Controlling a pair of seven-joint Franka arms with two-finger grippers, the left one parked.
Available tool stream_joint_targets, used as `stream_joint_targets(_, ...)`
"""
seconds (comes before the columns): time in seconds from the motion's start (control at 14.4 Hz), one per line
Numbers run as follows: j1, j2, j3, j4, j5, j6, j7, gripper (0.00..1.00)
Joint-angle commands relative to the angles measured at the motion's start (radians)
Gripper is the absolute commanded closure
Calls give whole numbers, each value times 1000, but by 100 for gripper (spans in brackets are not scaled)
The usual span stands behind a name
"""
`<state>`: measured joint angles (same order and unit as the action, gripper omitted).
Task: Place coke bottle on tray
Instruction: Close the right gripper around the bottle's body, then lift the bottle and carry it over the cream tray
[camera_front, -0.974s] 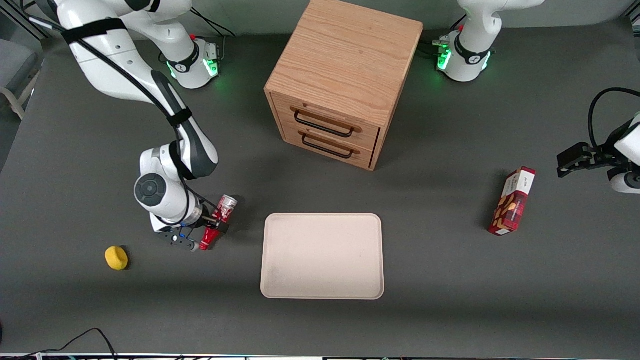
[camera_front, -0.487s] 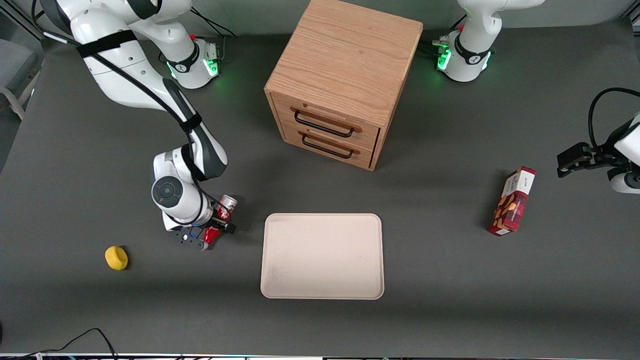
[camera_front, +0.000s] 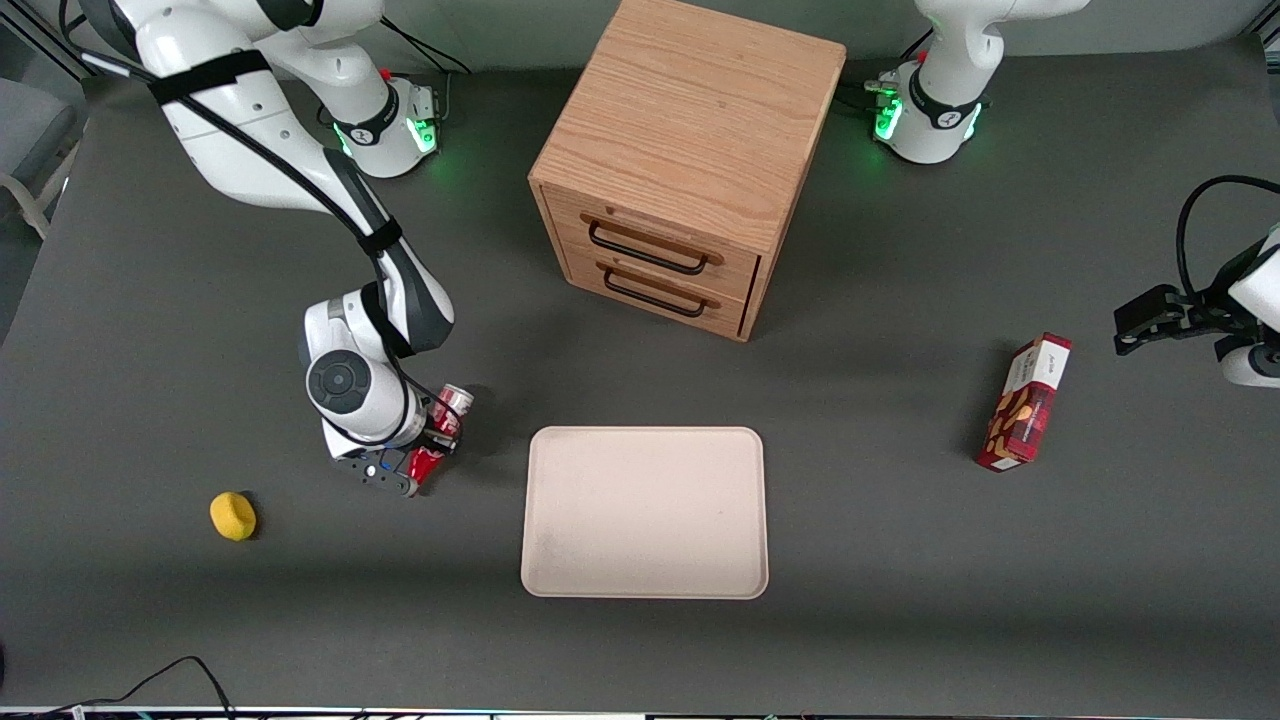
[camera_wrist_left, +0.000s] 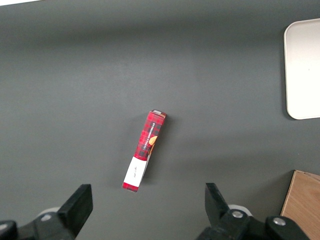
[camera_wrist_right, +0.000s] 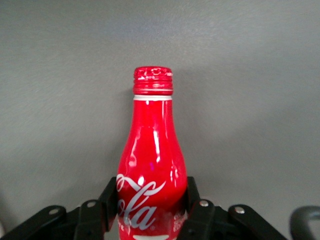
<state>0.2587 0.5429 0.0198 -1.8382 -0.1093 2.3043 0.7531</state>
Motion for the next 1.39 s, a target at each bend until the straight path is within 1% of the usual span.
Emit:
stream_joint_targets(0.0,-15,-228,25,-6,-10,-210,-15,100)
stream_joint_targets(0.14,-15,-286,25,94,-1,-447,-89,100)
stream_joint_targets(0.28,-19,-302,28,244,22,-644,-151,100)
stream_joint_targets(0.42,-22,-302,28,379,40,-783,-211,100)
stream_joint_targets(0.56,-22,-282,28,482,66,-848,-245,100)
stream_joint_targets(0.7,-10,-235,28,530,69,-855,-242,100)
stream_joint_targets(0.77,-1,-178,31,574,66,-856,-241,100)
stream_joint_targets(1.04,94,136,23,865,62,-849,-235,100)
stream_joint_targets(1.11,115,200,19,908,62,-803,-233,100)
stream_joint_targets(1.32,145,336,23,919,63,-572,-232,100)
